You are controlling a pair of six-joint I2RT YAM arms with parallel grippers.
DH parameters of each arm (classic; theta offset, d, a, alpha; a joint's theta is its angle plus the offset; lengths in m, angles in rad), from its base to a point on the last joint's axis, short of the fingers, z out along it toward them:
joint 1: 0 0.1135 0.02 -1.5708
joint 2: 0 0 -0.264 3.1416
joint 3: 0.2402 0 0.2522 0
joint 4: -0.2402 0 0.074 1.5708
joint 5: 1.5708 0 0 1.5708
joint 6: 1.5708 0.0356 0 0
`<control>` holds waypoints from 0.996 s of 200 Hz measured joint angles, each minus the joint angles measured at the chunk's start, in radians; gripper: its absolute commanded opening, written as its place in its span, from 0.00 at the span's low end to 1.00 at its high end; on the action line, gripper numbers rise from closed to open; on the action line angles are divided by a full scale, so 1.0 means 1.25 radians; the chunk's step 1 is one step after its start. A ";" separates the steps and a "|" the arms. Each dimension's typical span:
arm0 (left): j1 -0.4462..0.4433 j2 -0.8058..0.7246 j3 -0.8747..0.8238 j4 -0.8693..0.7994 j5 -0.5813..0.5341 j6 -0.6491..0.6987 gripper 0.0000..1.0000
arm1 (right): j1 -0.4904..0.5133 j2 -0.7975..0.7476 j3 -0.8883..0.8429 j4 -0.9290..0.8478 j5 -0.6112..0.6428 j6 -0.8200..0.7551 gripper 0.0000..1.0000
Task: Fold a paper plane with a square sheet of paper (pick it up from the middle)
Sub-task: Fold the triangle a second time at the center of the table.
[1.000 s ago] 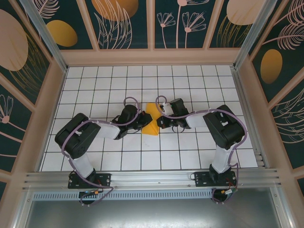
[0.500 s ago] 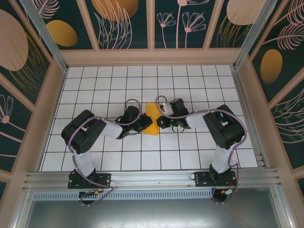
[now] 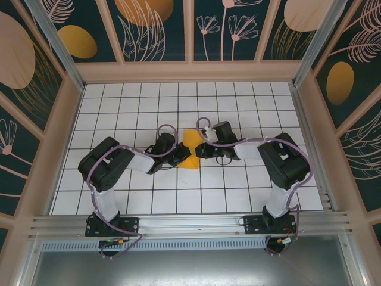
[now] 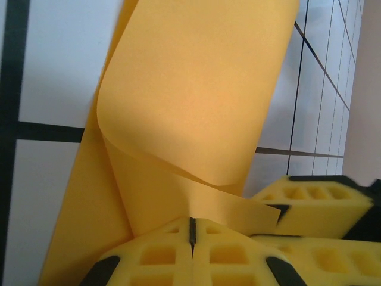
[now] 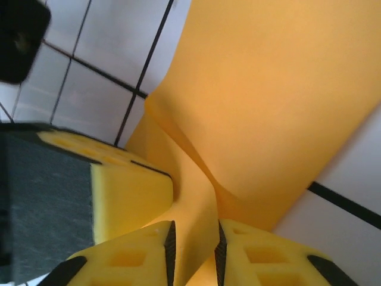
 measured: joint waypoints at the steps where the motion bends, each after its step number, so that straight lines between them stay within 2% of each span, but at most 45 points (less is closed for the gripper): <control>1: 0.000 0.000 0.000 0.000 0.000 0.000 0.00 | -0.001 -0.002 0.000 -0.001 0.000 0.001 0.32; 23: 0.000 0.000 0.000 0.000 0.001 0.005 0.00 | -0.019 -0.066 0.001 -0.031 0.028 0.020 0.34; 36: 0.000 0.000 0.000 0.000 0.001 0.007 0.00 | -0.023 -0.097 0.001 -0.035 0.032 0.039 0.31; 43: 0.000 0.000 0.000 0.000 0.001 0.008 0.00 | -0.023 -0.111 -0.001 -0.033 0.026 0.054 0.27; 57: 0.000 0.000 0.000 0.000 0.002 0.008 0.00 | -0.017 -0.132 -0.016 -0.010 0.001 0.088 0.13; 82: 0.000 0.000 0.001 0.000 0.003 0.008 0.00 | 0.007 -0.136 -0.035 -0.002 -0.029 0.152 0.02; 132: 0.000 0.000 0.001 0.000 0.004 0.008 0.00 | 0.093 -0.088 -0.018 -0.032 -0.033 0.187 0.00; 199: 0.001 0.000 0.002 -0.003 0.003 0.014 0.00 | 0.098 -0.073 0.003 -0.059 -0.027 0.197 0.00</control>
